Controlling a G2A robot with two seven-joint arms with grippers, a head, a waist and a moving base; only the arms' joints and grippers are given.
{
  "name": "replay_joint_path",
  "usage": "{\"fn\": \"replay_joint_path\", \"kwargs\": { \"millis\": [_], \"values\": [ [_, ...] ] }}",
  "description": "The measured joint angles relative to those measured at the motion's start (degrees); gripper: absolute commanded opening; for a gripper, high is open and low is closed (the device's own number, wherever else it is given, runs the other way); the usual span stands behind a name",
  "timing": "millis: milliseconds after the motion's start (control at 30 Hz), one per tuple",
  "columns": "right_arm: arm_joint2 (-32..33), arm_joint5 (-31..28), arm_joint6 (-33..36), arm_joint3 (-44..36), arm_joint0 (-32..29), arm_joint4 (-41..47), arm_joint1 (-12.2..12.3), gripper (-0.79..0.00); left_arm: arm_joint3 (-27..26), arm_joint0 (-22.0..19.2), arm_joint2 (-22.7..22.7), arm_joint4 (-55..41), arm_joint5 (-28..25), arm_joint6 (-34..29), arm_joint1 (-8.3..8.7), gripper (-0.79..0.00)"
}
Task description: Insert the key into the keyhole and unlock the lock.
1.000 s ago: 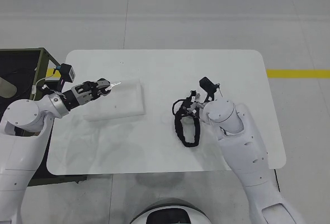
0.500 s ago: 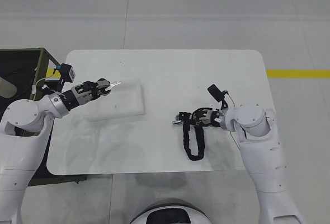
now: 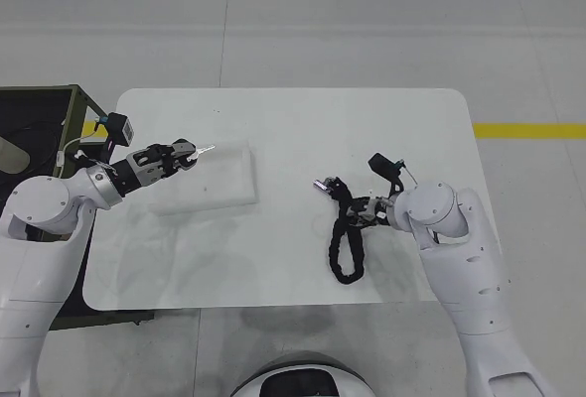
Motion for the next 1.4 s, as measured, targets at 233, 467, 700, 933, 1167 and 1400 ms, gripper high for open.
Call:
{"fn": "replay_joint_path", "kwargs": {
  "millis": [233,467,700,933,1167,1400],
  "values": [
    [0.3,0.3,-0.3,-2.7,-0.9,-1.4,0.3,0.0,0.0,0.0,0.0,0.0,0.0,0.0,0.0,-0.785],
    [-1.3,-3.1,-0.6,-6.0,-3.5,-4.0,0.7,0.0,0.0,0.0,0.0,0.0,0.0,0.0,0.0,-0.785],
    [-6.2,-22.4,2.8,-12.8,-3.9,-14.8,1.7,0.0,0.0,0.0,0.0,0.0,0.0,0.0,0.0,-0.785],
    [-9.9,-24.4,5.4,-11.4,-1.2,-19.0,1.3,0.0,0.0,0.0,0.0,0.0,0.0,0.0,0.0,-0.785],
    [-9.8,-24.5,5.4,-11.4,-1.3,-18.9,1.3,0.0,0.0,0.0,0.0,0.0,0.0,0.0,0.0,-0.785],
    [-8.7,-31.1,-1.5,-14.3,-3.6,-19.8,1.5,0.0,0.0,0.0,0.0,0.0,0.0,0.0,0.0,-0.785]
  ]
}}
